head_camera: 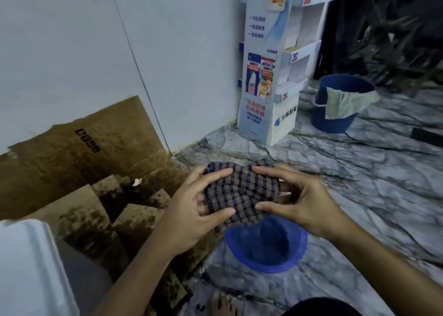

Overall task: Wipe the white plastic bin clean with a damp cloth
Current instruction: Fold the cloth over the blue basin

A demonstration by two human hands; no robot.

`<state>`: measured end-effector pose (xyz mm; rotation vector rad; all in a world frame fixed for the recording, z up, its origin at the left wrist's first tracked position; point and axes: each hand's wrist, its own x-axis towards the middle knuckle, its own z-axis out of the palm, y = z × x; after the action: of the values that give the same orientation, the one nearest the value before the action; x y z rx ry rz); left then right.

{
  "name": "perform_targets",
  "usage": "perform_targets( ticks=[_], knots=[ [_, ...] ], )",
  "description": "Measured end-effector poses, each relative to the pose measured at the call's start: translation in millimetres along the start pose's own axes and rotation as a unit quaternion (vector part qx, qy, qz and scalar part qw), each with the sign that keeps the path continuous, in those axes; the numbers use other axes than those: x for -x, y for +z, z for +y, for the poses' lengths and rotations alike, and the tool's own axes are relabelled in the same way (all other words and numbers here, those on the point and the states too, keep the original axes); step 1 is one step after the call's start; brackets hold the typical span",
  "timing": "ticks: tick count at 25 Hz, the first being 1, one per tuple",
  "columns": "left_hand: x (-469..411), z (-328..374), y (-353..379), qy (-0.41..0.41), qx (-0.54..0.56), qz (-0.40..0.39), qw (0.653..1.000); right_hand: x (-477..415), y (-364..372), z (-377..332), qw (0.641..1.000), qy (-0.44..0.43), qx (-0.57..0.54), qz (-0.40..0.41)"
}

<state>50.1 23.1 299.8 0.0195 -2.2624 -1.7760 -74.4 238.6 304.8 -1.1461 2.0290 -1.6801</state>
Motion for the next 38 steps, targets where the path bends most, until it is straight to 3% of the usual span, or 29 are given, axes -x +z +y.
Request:
perform_targets(
  ticks=[10,16,21,25,38],
  knots=[
    [-13,-188,69,-0.124,-0.014,-0.13,0.984,74,25,209,0.992,0.114,0.026,0.049],
    [-6,-270,78,-0.14,-0.099,-0.203,0.964,104,56,281,0.986,0.144,0.043,0.071],
    [-9,-301,81,-0.144,-0.163,-0.229,0.949,110,70,305,0.98,0.162,0.093,0.063],
    [-7,-316,85,-0.134,-0.219,-0.232,0.938,109,77,315,0.966,0.162,0.197,0.044],
    [7,-326,90,-0.136,-0.324,-0.157,0.923,114,85,318,0.891,0.175,0.418,-0.014]
  ],
)
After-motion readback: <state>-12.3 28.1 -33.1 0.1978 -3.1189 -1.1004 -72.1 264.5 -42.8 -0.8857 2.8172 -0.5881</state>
